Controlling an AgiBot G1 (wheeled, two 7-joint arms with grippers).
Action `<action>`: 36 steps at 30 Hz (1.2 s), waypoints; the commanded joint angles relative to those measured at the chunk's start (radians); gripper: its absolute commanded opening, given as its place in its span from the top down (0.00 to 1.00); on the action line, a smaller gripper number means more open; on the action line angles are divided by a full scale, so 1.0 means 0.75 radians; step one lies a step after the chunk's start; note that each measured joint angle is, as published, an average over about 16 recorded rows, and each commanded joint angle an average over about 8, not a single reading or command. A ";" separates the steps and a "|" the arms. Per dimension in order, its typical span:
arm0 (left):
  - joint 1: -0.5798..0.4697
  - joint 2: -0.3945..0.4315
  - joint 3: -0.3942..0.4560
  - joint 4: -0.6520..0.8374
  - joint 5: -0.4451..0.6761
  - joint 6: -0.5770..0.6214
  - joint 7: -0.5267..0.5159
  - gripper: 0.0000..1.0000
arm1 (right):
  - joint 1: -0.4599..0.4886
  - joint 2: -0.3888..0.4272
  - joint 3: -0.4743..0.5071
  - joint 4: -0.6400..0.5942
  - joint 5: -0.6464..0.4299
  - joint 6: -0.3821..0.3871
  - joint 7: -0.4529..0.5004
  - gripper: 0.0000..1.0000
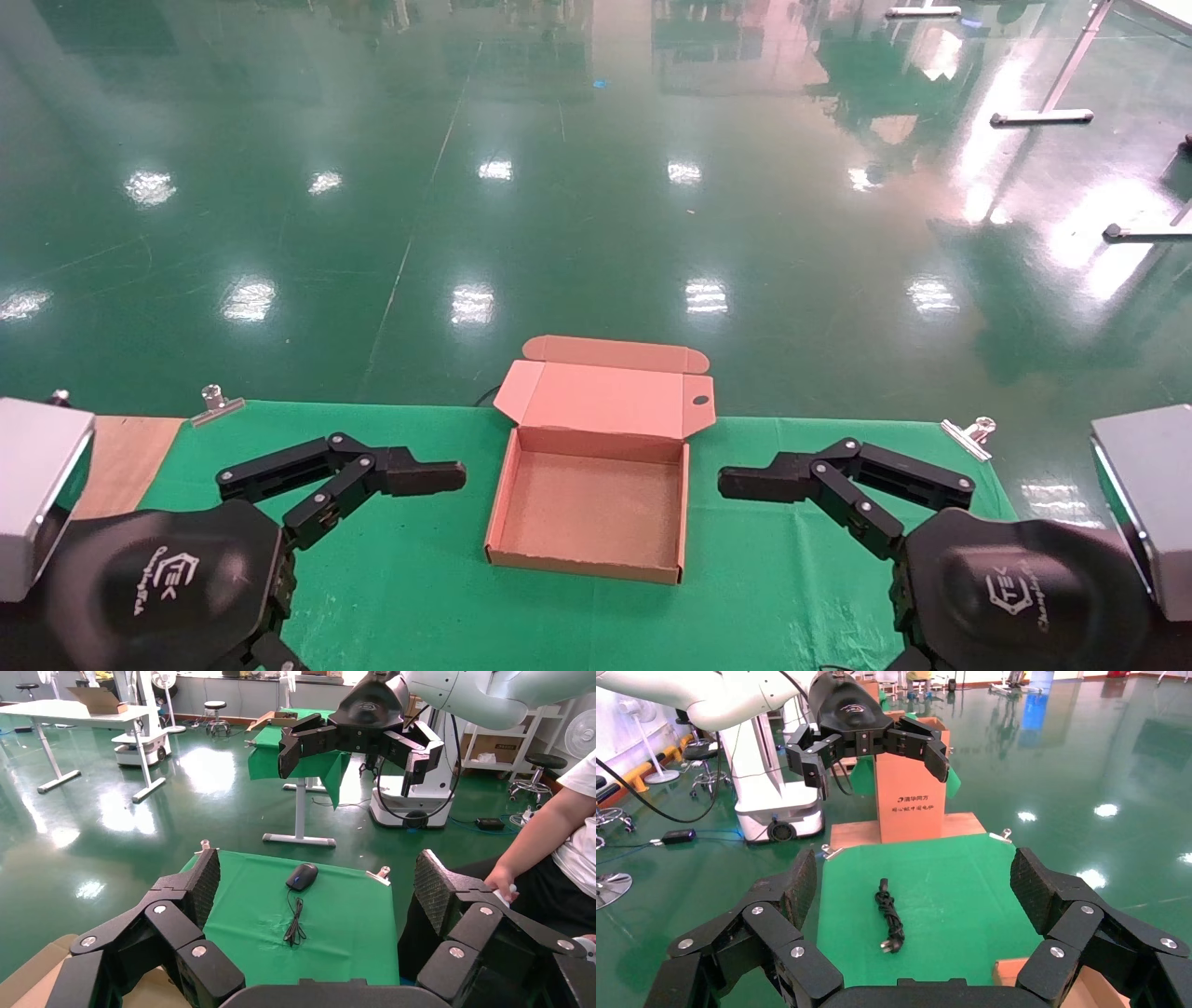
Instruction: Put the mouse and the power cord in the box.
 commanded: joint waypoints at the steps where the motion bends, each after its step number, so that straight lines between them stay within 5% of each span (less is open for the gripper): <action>1: 0.000 0.000 0.000 0.000 0.000 0.000 0.000 0.00 | 0.000 0.000 0.000 0.000 0.000 0.000 0.000 0.00; 36: -0.002 -0.001 0.002 -0.003 0.005 0.002 0.003 0.00 | 0.002 0.001 0.001 0.002 -0.002 -0.001 -0.003 0.00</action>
